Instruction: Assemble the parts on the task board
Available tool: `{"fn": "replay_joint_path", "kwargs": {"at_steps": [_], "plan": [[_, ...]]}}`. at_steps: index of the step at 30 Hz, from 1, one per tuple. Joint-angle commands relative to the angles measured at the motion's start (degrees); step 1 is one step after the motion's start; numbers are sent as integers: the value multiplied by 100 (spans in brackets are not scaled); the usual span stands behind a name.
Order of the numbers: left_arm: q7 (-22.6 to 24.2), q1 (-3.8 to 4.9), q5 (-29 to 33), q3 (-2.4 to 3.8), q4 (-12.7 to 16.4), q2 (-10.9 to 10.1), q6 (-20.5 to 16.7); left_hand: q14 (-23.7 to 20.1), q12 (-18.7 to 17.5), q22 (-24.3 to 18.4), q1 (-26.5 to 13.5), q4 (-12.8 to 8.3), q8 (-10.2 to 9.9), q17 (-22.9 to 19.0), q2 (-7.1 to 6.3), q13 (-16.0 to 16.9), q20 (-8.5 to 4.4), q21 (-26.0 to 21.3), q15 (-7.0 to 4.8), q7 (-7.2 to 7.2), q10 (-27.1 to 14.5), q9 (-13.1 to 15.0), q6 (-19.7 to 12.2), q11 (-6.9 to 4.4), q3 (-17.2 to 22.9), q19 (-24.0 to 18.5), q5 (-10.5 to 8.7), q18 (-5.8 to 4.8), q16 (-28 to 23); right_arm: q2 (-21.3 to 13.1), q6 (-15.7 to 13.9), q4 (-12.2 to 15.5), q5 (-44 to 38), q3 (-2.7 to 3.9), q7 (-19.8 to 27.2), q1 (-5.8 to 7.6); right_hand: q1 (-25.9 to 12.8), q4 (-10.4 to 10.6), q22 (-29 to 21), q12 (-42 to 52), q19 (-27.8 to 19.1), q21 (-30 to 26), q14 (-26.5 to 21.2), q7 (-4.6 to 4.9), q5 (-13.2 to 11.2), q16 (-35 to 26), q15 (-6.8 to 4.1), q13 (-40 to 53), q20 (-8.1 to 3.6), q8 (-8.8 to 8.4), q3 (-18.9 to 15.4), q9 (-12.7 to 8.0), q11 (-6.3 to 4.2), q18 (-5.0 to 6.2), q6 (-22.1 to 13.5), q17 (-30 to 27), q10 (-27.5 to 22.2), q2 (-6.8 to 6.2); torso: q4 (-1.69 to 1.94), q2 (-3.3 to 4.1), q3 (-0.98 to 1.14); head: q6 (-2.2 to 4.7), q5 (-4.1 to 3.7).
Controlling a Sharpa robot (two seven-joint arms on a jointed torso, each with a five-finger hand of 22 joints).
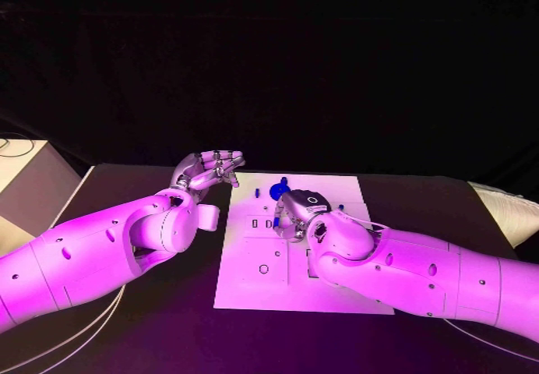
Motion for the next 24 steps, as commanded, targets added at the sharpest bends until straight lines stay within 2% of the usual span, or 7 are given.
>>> {"fn": "replay_joint_path", "kwargs": {"at_steps": [1,12,14,24], "plan": [[25,2,-29,3,14,6,79,-28,34,6,-50,-19,35,-6,4,8,2,21,2,-3,-49,9,-53,-1,-24,-24,13,86,34,24,120,-23,-106,0,-32,-6,-70,29,1510,12,600,32,532,-11,29,15,2,1506,-9,17,-11,8,-4,-83,26,1144,608,4,4,0,-4,-10,0],[22,1,-29,3,9,11,83,-28,34,6,-50,-19,35,-6,4,8,2,21,2,-3,-49,9,-53,-1,-24,-24,13,86,34,88,179,-114,-138,-3,-74,-14,-102,43,1510,12,600,32,526,-5,22,6,2,1506,-10,7,-39,3,0,-83,-3,1113,608,-36,-1,-2,-5,-20,9],[22,1,-29,3,9,11,84,-28,34,6,-50,-19,35,-6,4,8,2,21,2,-3,-49,9,-53,-1,-24,-24,13,86,34,92,178,-125,-142,-3,-78,-14,-142,66,1510,12,600,32,523,10,18,3,9,1506,-8,-14,-82,-7,12,-83,-51,1103,608,-81,-1,-2,-6,-21,9],[2,1,-29,3,8,7,89,-31,38,8,-58,-21,37,-16,8,7,3,31,4,-2,-63,11,-62,1,-27,-30,13,86,40,109,142,-153,-144,-5,-43,-15,-183,127,1443,12,555,-42,509,64,-78,-15,48,1506,21,-86,-225,-44,59,-60,-201,1041,608,-146,1,-3,-4,-23,9]]}}
